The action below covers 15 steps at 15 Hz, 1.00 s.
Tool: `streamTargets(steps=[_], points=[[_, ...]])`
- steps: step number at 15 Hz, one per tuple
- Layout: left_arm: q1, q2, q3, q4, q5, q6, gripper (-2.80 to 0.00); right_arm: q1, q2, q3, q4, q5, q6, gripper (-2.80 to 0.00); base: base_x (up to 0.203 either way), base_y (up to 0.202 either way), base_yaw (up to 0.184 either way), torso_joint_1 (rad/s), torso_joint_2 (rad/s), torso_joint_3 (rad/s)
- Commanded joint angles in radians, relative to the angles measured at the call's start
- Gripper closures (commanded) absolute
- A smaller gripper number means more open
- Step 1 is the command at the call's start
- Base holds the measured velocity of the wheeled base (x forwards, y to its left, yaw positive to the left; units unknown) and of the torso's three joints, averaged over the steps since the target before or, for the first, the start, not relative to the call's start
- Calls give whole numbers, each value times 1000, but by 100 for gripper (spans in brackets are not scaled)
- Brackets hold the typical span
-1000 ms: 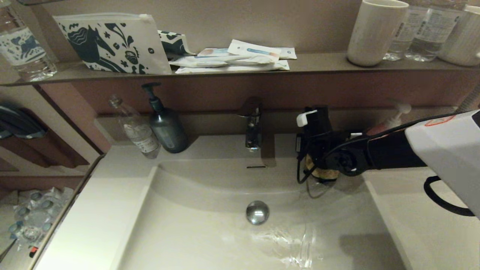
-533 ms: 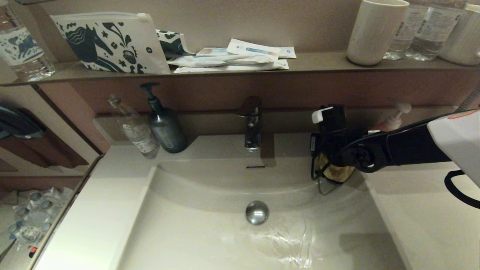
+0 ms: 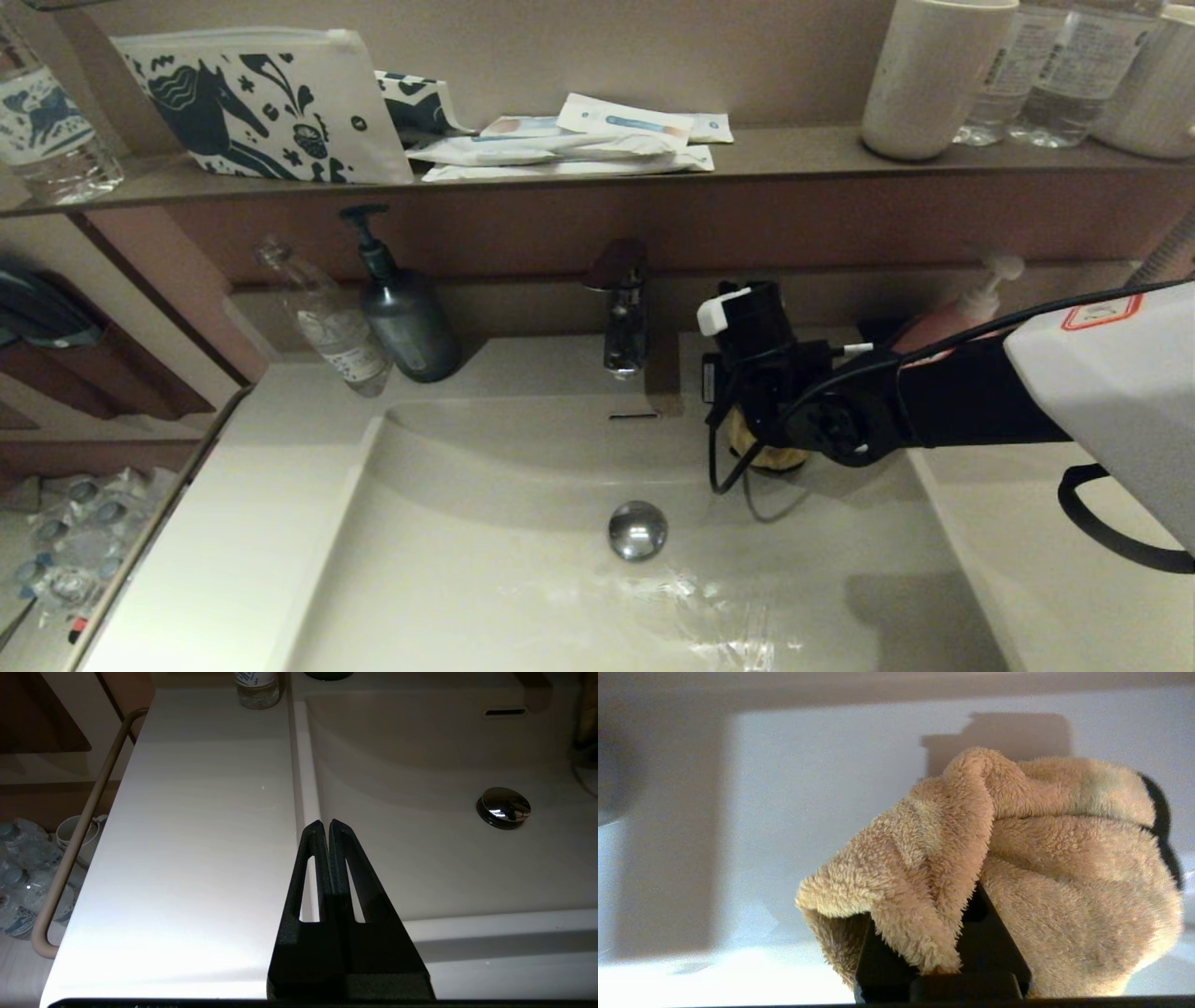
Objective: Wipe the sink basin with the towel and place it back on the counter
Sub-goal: Wipe the sink
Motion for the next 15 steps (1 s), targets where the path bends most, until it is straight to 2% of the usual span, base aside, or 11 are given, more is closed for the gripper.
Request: streamTargets(steps=[1, 3, 8, 12, 15], points=[[0, 1, 0, 0, 0, 0, 0, 29, 11, -16, -14, -3, 1, 0, 0, 0, 0, 0, 0, 0], [0, 1, 0, 0, 0, 0, 0, 21, 11, -16, -13, -7, 0, 0, 0, 0, 0, 0, 0, 0], [0, 1, 0, 0, -1, 0, 0, -104, -1, 14, -3, -14, -5, 0, 0, 0, 0, 0, 0, 0], [0, 1, 0, 0, -1, 0, 0, -172, -62, 89, -1, -17, -13, 0, 0, 0, 0, 0, 0, 0], [0, 1, 0, 0, 0, 0, 0, -176, -91, 107, -2, -20, -14, 0, 0, 0, 0, 0, 0, 0]])
